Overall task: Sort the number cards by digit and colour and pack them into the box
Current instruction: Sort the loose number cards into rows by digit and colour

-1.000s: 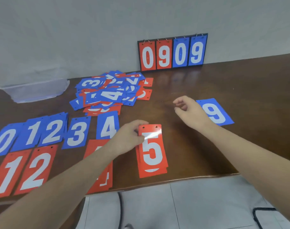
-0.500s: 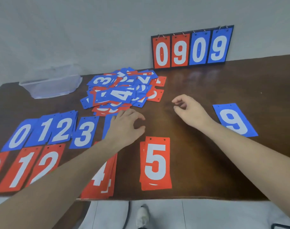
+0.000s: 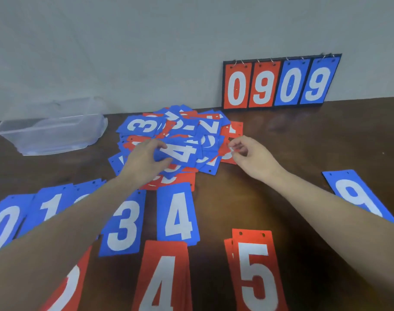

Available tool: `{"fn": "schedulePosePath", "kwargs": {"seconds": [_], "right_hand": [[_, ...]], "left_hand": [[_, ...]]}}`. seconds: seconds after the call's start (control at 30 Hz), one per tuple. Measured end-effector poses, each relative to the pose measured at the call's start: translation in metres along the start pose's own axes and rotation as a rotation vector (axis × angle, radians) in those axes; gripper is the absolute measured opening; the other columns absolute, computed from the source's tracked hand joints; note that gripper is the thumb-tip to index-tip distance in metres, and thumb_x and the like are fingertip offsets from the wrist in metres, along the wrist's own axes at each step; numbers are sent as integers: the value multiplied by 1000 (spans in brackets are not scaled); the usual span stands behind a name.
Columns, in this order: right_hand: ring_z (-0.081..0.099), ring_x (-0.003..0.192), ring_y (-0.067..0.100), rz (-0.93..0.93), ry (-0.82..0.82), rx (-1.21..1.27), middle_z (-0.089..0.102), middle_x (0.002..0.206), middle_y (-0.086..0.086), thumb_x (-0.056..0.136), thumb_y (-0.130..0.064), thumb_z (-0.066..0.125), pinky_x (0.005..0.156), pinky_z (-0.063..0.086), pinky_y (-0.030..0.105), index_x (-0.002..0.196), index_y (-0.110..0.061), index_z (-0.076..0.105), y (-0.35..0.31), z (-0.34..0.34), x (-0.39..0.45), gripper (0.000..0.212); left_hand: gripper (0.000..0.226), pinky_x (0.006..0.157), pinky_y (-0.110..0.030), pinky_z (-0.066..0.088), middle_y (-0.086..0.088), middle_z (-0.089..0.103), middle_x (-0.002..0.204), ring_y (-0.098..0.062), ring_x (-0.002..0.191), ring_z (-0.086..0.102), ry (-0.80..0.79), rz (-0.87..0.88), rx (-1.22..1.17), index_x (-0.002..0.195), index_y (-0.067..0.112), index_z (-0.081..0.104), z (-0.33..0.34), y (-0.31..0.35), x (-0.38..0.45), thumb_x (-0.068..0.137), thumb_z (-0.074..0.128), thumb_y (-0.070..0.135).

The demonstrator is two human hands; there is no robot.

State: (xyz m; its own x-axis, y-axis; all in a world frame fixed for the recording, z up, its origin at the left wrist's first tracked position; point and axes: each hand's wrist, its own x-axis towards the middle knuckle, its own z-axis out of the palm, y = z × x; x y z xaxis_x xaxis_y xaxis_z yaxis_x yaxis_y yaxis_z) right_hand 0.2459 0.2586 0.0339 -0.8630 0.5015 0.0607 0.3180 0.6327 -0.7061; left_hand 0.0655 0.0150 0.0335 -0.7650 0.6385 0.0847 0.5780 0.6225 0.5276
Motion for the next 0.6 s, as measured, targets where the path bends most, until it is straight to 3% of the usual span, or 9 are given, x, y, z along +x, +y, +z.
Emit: {"fn": "schedulePosePath", "kwargs": {"seconds": [0.1,0.2,0.3,0.47,0.6], "right_hand": [[57,111,11,-9,6,-58,62,121,-8,97,-23,61,92,53,32,112,-31,60,-8,14,20,17],[53,121,16,-17,27,-125,60,128,-5,97,-24,61,101,51,40,121,-27,61,-17,21,39,25],[48,130,18,-47,34,-221,57,139,-2,98,-22,57,107,44,38,133,-23,58,-26,22,60,35],[36,145,23,-46,-68,-309,43,156,-1,103,-35,50,115,36,42,152,-27,41,-25,30,92,50],[16,155,22,-32,-250,-530,24,166,-7,106,-52,29,124,20,51,158,-36,27,-14,36,105,54]], "left_hand": [[64,108,-38,39,5,55,138,-18,131,47,-26,94,71,131,24,57,3,-14,21,81,74,59],[89,115,-49,31,10,47,147,-16,140,39,-123,176,99,138,33,51,7,-23,37,66,53,86],[93,117,-45,19,16,41,153,-12,145,29,-187,213,132,143,40,46,16,-38,48,64,45,90],[82,111,-32,20,13,48,144,-10,137,36,-56,261,42,135,37,56,26,-49,48,67,50,84],[83,109,-29,16,11,45,146,-11,137,32,-15,287,61,135,36,57,26,-49,46,68,48,84]]}}
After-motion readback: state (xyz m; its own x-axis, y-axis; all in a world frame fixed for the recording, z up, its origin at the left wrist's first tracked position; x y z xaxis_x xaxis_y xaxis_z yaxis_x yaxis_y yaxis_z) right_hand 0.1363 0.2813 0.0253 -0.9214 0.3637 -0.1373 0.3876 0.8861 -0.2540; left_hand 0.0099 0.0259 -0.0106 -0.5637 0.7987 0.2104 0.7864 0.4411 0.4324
